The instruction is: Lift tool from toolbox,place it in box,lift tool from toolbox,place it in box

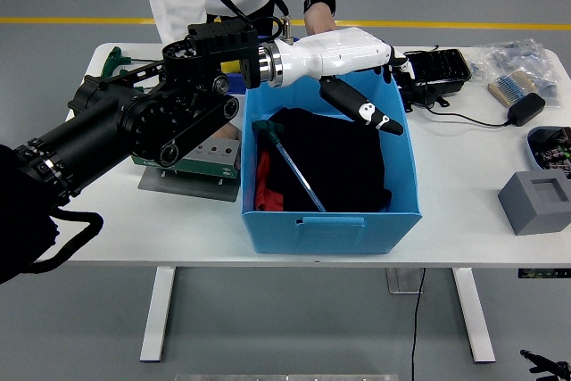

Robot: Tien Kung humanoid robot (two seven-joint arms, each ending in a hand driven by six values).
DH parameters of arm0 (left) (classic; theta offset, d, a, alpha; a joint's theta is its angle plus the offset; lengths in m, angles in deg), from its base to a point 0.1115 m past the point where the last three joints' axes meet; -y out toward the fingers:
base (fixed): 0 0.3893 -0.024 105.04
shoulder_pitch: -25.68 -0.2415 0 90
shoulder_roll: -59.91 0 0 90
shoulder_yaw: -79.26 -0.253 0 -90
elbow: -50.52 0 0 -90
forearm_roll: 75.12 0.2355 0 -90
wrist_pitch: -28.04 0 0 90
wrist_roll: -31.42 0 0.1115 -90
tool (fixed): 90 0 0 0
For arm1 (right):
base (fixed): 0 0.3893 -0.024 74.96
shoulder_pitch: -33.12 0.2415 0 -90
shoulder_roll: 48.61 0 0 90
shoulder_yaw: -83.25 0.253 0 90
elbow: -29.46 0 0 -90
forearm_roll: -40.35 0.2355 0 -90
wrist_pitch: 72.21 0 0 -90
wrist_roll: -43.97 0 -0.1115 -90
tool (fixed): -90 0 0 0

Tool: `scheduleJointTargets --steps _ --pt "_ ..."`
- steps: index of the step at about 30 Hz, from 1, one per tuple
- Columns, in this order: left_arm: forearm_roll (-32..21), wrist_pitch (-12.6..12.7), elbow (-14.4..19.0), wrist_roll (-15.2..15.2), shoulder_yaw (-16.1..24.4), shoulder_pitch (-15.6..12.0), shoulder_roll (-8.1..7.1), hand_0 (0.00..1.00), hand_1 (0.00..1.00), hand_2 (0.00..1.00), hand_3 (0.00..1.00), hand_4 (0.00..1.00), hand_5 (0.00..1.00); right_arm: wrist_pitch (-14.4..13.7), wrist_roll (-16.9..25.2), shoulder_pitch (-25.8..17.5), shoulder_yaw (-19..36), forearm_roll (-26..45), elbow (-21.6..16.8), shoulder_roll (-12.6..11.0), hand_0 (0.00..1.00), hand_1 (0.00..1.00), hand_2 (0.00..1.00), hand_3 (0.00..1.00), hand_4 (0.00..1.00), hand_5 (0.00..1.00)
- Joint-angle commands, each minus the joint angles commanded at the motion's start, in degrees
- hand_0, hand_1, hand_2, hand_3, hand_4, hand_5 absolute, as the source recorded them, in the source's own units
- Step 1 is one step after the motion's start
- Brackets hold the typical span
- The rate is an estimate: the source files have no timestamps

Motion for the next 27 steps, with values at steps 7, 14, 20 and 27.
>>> scheduleJointTargets --steps 7,14,20,27 --pt "7.70 -1.53 4.67 -2.89 9.24 -4.92 -6.44 0.518 0.616 0.692 0.718 0.998 0.864 -0.10 0.31 -0.48 -0.36 0.82 0.16 0.21 0.628 0.601 0.664 0.540 0.784 0.662" --pt "14.54 -3.51 6.80 -6.00 20.95 -12.80 -13.38 0.490 0.588 0.659 0.712 0.998 0.866 -0.24 0.48 -1.01 -0.41 1.09 0.29 0.40 0.625 0.600 0.664 0.540 0.783 0.661" --pt "17.58 -4.60 6.78 -8.46 32.98 -20.15 -16.16 0.481 0.587 0.653 0.709 0.998 0.868 -0.40 0.51 -1.52 -0.17 1.09 0.40 0.71 0.626 0.601 0.664 0.540 0.783 0.661" --pt "21.69 -2.78 5.43 -7.47 33.41 -23.74 -18.70 0.504 0.614 0.682 0.714 0.998 0.862 -0.35 0.32 -1.71 0.19 0.24 0.40 1.07 0.625 0.602 0.663 0.539 0.783 0.661"
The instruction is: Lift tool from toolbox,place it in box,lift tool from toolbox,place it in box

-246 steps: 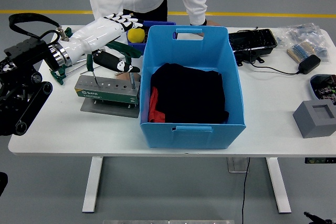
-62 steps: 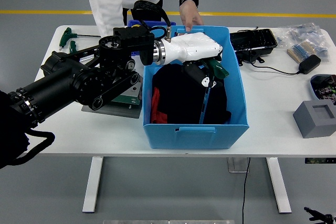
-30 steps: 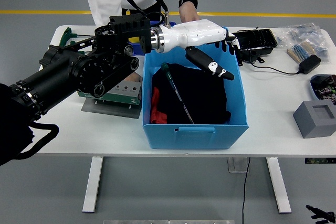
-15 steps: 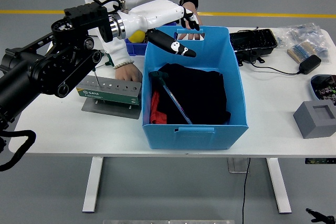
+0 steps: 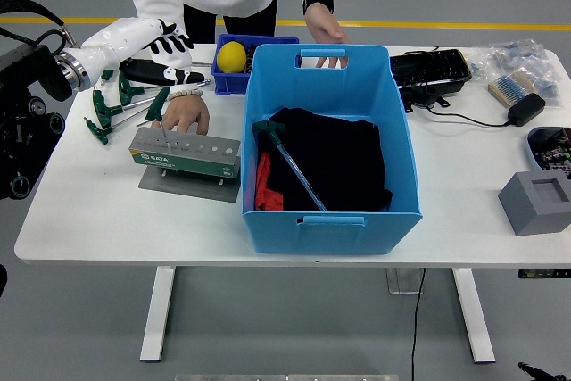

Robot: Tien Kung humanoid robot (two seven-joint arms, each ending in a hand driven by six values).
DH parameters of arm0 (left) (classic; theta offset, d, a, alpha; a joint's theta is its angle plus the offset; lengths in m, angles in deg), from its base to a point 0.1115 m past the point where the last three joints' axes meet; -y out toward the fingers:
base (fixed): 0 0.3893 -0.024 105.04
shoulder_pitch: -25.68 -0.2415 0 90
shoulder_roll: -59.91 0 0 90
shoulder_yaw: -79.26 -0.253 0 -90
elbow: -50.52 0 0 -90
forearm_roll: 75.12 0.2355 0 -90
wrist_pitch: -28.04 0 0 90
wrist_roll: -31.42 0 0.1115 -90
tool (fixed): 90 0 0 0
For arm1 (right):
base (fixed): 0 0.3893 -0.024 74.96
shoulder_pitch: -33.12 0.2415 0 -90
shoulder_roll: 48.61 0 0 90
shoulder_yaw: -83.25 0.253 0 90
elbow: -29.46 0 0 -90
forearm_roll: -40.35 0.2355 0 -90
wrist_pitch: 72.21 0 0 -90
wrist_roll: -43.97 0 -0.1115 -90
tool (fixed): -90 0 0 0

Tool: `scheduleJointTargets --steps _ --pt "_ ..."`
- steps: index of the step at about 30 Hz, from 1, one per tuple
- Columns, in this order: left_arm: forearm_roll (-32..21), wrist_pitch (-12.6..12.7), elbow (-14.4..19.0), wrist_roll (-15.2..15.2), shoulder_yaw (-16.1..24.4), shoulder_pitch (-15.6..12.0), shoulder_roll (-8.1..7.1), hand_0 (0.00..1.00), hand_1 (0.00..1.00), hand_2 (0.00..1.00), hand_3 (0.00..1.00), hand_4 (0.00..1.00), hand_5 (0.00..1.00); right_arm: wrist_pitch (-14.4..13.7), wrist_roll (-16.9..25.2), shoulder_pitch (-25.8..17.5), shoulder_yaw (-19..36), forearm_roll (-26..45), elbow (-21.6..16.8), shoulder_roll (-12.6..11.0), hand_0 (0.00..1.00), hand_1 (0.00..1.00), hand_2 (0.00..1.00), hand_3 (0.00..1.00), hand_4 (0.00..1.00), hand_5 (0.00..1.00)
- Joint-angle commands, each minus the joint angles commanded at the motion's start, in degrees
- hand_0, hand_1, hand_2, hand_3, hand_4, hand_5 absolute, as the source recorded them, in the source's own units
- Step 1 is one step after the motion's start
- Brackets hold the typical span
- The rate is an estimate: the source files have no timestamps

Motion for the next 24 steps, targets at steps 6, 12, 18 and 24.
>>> scheduleJointTargets --steps 6,12,18,24 --pt "0.53 2.78 -1.40 3.51 -7.70 1.21 -2.48 0.595 0.685 0.738 0.715 0.997 0.839 0.02 -0.03 -0.07 -0.01 -0.06 -0.04 0.19 0.625 0.602 0.663 0.539 0.783 0.661" --pt "-0.53 6.13 -2.74 6.85 -18.17 4.52 -4.78 0.653 0.718 0.763 0.707 0.994 0.829 -0.02 0.00 -0.07 -0.15 0.33 -0.07 0.19 0.625 0.602 0.663 0.539 0.783 0.661" --pt "-1.13 9.20 -5.44 7.78 -29.91 9.37 -5.22 0.665 0.717 0.747 0.685 0.990 0.828 0.04 0.02 0.11 -0.38 0.60 -0.12 0.07 0.625 0.602 0.662 0.539 0.783 0.661" --pt "-1.36 11.16 -9.81 7.32 -39.85 13.54 -3.93 0.673 0.706 0.728 0.652 0.988 0.834 0.09 0.03 0.30 -0.59 0.86 -0.18 -0.01 0.626 0.602 0.663 0.540 0.784 0.662"
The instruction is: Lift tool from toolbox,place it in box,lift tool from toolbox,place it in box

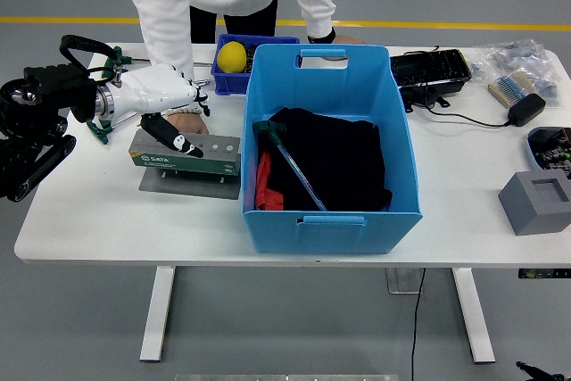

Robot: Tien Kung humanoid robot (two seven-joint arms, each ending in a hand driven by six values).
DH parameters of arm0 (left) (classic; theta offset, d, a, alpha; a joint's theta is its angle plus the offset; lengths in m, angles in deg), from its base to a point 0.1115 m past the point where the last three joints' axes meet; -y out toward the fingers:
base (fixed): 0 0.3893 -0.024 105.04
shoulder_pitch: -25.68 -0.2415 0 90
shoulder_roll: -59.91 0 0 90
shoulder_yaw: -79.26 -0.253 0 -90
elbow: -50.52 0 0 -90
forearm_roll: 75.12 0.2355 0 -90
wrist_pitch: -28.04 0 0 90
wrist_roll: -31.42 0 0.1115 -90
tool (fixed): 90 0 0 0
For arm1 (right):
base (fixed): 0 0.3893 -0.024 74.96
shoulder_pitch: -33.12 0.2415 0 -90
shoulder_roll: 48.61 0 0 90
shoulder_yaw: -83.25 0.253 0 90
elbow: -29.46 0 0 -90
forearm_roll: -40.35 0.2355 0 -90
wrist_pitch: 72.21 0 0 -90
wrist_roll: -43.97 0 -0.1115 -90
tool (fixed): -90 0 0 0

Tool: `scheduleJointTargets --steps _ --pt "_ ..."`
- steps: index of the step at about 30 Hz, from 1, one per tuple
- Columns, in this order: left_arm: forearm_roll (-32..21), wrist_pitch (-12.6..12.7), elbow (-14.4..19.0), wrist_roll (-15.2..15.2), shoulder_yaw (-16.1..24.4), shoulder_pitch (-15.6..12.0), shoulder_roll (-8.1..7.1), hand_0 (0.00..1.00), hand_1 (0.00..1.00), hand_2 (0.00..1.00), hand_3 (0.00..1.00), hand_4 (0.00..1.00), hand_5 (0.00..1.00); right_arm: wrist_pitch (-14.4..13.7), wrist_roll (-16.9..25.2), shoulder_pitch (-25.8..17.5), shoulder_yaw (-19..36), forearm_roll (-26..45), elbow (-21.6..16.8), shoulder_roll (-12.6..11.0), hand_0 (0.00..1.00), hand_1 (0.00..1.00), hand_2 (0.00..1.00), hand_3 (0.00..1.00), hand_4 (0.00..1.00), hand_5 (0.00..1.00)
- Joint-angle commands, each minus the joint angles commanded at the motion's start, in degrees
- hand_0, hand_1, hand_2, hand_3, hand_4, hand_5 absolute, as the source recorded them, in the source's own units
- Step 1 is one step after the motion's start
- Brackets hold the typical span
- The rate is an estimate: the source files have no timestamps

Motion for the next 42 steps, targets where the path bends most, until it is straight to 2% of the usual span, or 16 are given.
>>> scheduleJointTargets --steps 4,5,10,11,12,22,23,24,29,40,41,42 --pt "-0.01 0.54 -1.95 -0.30 -3.71 1.35 0.44 0.673 0.706 0.728 0.652 0.988 0.834 -0.10 0.10 0.09 -0.34 0.81 -0.02 -0.05 0.626 0.602 0.663 0.540 0.784 0.662" --pt "0.03 0.51 -2.23 -0.40 -4.32 1.57 0.49 0.679 0.700 0.690 0.607 0.988 0.816 -0.09 0.10 0.13 -0.36 0.81 -0.02 -0.05 0.625 0.602 0.662 0.539 0.784 0.664" --pt "0.28 0.64 -2.97 -0.76 -7.14 2.56 0.37 0.679 0.700 0.690 0.607 0.988 0.816 -0.07 0.10 0.25 -0.44 0.93 -0.04 -0.14 0.625 0.602 0.662 0.539 0.784 0.664" --pt "0.30 0.67 -3.12 -0.79 -7.54 2.70 0.36 0.682 0.678 0.652 0.562 0.986 0.807 -0.05 0.09 0.26 -0.42 0.87 -0.04 -0.15 0.625 0.602 0.663 0.540 0.784 0.663" --pt "0.21 0.61 -3.33 -0.80 -7.85 2.81 0.36 0.682 0.678 0.652 0.562 0.986 0.807 -0.02 0.08 0.28 -0.39 0.79 -0.05 -0.16 0.625 0.602 0.663 0.540 0.784 0.663" --pt "-0.41 -0.59 -6.11 -1.30 -8.28 2.98 -0.03 0.683 0.676 0.639 0.545 0.979 0.803 -0.03 0.10 0.34 -0.40 0.86 -0.03 -0.18 0.625 0.602 0.663 0.540 0.784 0.664" --pt "-0.30 -0.80 -6.27 -1.43 -8.16 2.96 -0.06 0.687 0.649 0.586 0.515 0.969 0.798 -0.04 0.10 0.34 -0.43 0.93 -0.03 -0.18 0.625 0.602 0.662 0.540 0.784 0.664" --pt "-0.22 -0.88 -6.37 -1.51 -8.11 2.95 -0.07 0.687 0.649 0.586 0.515 0.969 0.798 -0.04 0.11 0.34 -0.45 0.98 -0.03 -0.18 0.625 0.602 0.662 0.540 0.784 0.664" --pt "0.17 -0.52 -7.28 -1.62 -8.29 3.06 0.12 0.688 0.648 0.586 0.512 0.968 0.797 -0.02 0.09 0.41 -0.39 0.77 -0.03 -0.18 0.625 0.602 0.662 0.540 0.784 0.664" --pt "0.08 -0.89 -7.99 -1.94 -8.93 3.19 0.07 0.688 0.627 0.560 0.488 0.967 0.799 -0.01 0.10 0.45 -0.43 0.78 -0.03 -0.22 0.625 0.602 0.663 0.540 0.785 0.664" --pt "-0.07 -0.75 -8.18 -1.86 -8.94 3.16 0.10 0.688 0.579 0.483 0.421 0.964 0.798 0.01 0.09 0.46 -0.41 0.74 -0.03 -0.23 0.625 0.602 0.663 0.540 0.785 0.664" --pt "-0.17 -0.63 -8.28 -1.79 -8.97 3.14 0.12 0.688 0.579 0.483 0.421 0.964 0.798 0.02 0.09 0.46 -0.43 0.75 -0.04 -0.24 0.625 0.602 0.663 0.540 0.785 0.664"
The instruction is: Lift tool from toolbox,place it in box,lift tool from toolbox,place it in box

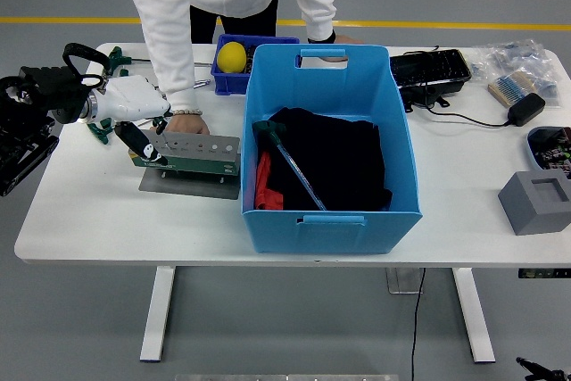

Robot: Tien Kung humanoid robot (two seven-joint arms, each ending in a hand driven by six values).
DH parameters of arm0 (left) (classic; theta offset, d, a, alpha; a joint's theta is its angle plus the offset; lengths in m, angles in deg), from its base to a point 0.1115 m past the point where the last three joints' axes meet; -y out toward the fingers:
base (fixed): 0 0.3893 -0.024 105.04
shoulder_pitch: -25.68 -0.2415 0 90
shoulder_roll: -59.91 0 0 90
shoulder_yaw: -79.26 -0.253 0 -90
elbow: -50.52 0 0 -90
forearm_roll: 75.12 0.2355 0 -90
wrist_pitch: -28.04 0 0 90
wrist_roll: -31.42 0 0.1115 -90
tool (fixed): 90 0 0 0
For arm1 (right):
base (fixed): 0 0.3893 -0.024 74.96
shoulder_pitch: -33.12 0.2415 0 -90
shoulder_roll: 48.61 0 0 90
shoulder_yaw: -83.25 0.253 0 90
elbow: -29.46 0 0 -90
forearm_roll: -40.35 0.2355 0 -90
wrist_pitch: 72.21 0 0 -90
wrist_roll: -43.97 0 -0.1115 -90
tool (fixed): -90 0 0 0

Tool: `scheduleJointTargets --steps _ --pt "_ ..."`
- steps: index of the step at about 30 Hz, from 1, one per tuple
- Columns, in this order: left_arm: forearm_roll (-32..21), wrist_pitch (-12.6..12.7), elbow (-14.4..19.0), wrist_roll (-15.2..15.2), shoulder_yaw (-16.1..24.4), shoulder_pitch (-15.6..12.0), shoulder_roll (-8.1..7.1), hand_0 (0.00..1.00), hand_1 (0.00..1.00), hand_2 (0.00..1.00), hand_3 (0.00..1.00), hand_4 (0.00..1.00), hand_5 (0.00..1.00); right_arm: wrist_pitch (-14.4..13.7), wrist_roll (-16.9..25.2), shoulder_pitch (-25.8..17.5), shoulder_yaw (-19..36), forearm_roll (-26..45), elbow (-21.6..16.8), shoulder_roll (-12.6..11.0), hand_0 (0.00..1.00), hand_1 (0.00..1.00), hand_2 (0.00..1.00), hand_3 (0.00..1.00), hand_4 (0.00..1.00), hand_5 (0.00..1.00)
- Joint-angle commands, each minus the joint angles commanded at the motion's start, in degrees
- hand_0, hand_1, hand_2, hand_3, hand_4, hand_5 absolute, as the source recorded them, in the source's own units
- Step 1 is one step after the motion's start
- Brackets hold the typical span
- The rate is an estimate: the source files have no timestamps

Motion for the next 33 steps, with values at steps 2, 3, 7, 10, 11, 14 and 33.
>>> scheduleJointTargets --steps 2,3,7,10,11,14,33 --pt "-0.18 0.23 -0.20 0.13 -0.19 -0.05 0.04 0.688 0.579 0.483 0.421 0.964 0.798 -0.01 0.03 0.00 -0.05 0.05 0.00 0.00 0.625 0.602 0.663 0.540 0.785 0.664" --pt "-0.32 0.35 -0.30 0.20 -0.34 -0.08 0.06 0.688 0.579 0.483 0.421 0.964 0.798 -0.03 0.02 0.00 -0.02 0.05 0.00 0.02 0.625 0.602 0.663 0.540 0.785 0.664" --pt "-0.68 0.86 -0.58 0.54 -0.68 -0.07 0.15 0.674 0.433 0.358 0.337 0.960 0.799 -0.04 0.03 0.01 -0.05 0.10 0.00 0.03 0.625 0.602 0.663 0.540 0.784 0.665" --pt "-0.71 0.81 -0.74 0.60 -0.49 -0.05 0.30 0.674 0.433 0.358 0.337 0.960 0.799 -0.04 0.05 0.02 -0.05 0.09 0.03 0.03 0.625 0.602 0.663 0.540 0.784 0.665" --pt "-0.72 0.78 -0.82 0.59 -0.52 -0.04 0.36 0.667 0.346 0.288 0.292 0.960 0.800 -0.04 0.04 0.02 -0.03 0.08 0.03 0.04 0.625 0.602 0.664 0.539 0.784 0.666" --pt "-0.84 0.90 -1.19 0.63 -0.86 0.01 0.56 0.667 0.346 0.288 0.292 0.960 0.800 -0.01 0.02 0.05 0.00 -0.03 0.03 0.05 0.625 0.602 0.664 0.539 0.784 0.666" --pt "-4.77 8.11 -2.03 4.02 -2.13 -0.22 1.03 0.406 0.149 0.149 0.155 0.924 0.702 -0.14 0.08 -0.57 -0.14 0.49 0.08 0.23 0.626 0.602 0.664 0.539 0.784 0.665"
